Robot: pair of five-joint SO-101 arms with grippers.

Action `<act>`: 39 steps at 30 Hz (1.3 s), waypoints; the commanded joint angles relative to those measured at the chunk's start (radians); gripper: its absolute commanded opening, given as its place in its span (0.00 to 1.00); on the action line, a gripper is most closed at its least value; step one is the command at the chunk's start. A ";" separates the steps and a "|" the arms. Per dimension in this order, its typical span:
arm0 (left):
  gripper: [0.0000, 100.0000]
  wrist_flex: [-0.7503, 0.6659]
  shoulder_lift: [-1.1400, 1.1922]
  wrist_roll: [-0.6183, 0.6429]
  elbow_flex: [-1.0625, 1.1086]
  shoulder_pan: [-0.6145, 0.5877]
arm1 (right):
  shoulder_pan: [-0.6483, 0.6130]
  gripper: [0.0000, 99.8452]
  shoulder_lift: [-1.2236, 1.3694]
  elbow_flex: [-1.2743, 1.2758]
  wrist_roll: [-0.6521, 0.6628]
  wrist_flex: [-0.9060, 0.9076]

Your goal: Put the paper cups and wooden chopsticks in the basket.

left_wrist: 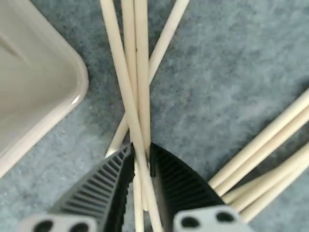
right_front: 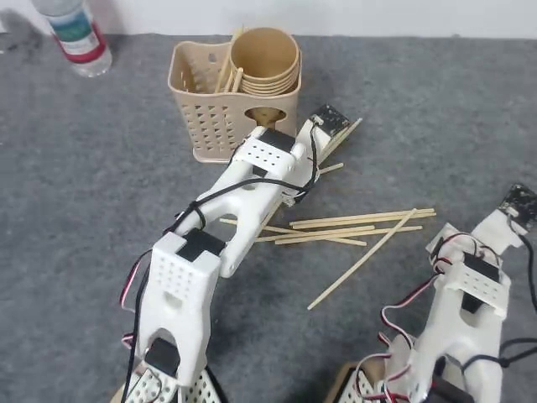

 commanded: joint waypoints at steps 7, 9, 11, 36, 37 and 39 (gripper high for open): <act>0.01 0.087 -0.014 0.008 0.018 0.117 | -0.007 0.14 -0.031 -0.046 -0.005 -0.010; 0.01 0.077 -0.061 0.008 0.067 0.167 | -0.007 0.14 -0.031 -0.046 -0.005 -0.010; 0.01 0.049 -0.141 0.009 0.131 0.186 | -0.007 0.14 -0.031 -0.046 -0.005 -0.010; 0.01 -0.697 -1.758 0.178 1.133 -0.143 | -0.008 0.14 -0.033 -0.046 -0.005 -0.013; 0.01 -0.776 -1.794 0.195 1.145 -0.175 | -0.008 0.14 -0.033 -0.046 -0.005 -0.013; 0.01 -0.947 -1.823 0.207 1.150 -0.239 | -0.008 0.14 -0.031 -0.046 -0.005 -0.015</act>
